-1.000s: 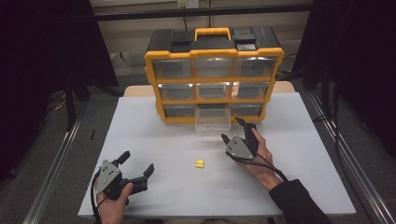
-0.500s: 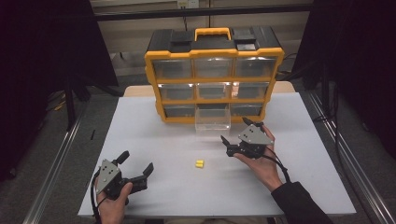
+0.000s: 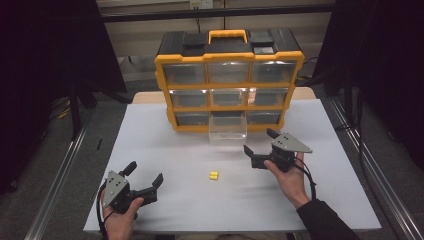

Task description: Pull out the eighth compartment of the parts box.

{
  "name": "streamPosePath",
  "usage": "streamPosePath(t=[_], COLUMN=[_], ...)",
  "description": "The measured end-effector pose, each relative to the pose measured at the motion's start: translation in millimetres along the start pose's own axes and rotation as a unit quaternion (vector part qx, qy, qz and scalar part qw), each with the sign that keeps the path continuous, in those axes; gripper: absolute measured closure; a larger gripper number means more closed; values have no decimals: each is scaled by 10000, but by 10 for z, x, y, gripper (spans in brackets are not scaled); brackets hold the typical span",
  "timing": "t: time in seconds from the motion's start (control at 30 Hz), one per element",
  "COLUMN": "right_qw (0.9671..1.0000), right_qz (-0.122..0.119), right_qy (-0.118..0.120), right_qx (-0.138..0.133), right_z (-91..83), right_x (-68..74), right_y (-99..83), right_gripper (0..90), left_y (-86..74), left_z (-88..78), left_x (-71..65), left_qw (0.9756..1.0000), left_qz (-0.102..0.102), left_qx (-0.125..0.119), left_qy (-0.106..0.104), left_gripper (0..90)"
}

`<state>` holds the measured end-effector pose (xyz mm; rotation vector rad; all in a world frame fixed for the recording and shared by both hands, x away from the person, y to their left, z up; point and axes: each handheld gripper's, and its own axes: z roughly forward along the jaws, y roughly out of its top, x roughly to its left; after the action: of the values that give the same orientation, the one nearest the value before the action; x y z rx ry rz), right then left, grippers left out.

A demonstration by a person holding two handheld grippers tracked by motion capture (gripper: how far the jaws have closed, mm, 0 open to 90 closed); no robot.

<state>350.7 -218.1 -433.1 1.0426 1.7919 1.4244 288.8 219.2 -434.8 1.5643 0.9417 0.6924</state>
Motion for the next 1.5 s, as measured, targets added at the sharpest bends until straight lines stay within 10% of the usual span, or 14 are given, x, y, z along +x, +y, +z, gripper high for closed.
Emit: streamPosePath(t=[1.5], right_qw=[9951], right_qz=[215], right_qy=[-959], right_qx=[-57], right_z=[-1032], right_x=[-238], right_y=[-300], right_gripper=[9], left_y=[-7], left_z=[-144], left_x=[20], left_qw=[9999], left_qz=[40], left_qx=[-114], left_qy=[44], left_gripper=[35])
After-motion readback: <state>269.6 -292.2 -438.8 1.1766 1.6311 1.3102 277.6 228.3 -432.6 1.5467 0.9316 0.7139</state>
